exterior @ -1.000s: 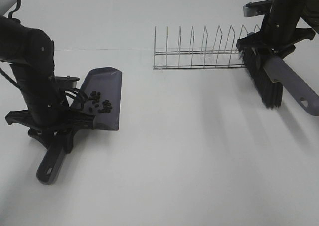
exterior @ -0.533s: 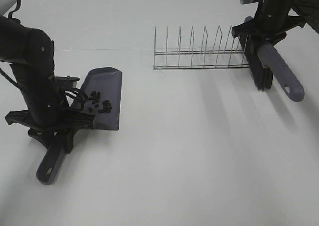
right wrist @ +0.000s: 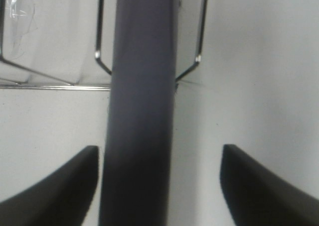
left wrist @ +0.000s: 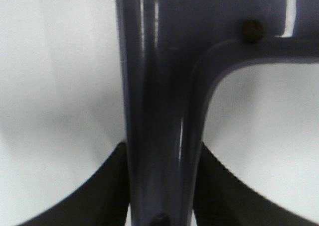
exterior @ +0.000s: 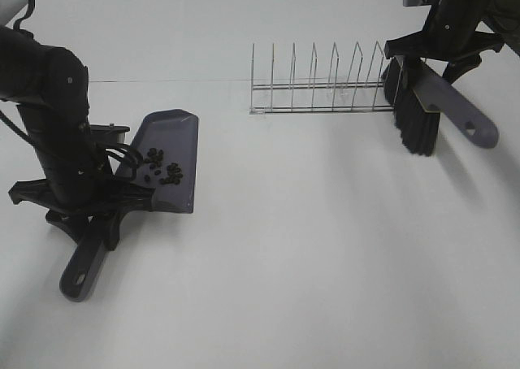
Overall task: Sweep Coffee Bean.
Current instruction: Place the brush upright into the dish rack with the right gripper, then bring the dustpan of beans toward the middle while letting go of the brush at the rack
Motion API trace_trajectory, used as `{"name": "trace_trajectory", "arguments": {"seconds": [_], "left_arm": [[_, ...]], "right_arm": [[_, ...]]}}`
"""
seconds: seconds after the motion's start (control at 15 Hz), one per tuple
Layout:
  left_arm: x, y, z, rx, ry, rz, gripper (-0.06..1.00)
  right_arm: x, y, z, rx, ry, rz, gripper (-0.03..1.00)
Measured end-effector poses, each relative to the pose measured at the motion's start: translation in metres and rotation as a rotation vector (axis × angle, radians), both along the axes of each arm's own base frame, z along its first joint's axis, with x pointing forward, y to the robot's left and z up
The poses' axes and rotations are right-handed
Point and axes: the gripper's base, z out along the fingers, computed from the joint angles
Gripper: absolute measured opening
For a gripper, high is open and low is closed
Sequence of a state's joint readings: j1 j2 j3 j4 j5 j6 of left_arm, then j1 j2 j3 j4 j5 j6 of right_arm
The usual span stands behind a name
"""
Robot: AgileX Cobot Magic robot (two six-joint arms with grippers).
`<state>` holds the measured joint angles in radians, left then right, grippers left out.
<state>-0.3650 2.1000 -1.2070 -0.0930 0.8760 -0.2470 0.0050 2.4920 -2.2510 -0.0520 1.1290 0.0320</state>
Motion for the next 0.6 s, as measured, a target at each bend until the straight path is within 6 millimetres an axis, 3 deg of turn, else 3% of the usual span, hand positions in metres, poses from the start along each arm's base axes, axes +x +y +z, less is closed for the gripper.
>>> {"name": "trace_trajectory", "arguments": {"seconds": [0.13, 0.6], "left_arm": [[0.0, 0.0, 0.001, -0.001, -0.003, -0.001, 0.32], [0.02, -0.019, 0.021, -0.082, -0.113, 0.015, 0.32]], "right_arm": [[0.0, -0.001, 0.004, -0.001, -0.01, -0.001, 0.76], [-0.02, 0.004, 0.081, 0.061, -0.074, -0.007, 0.79]]}}
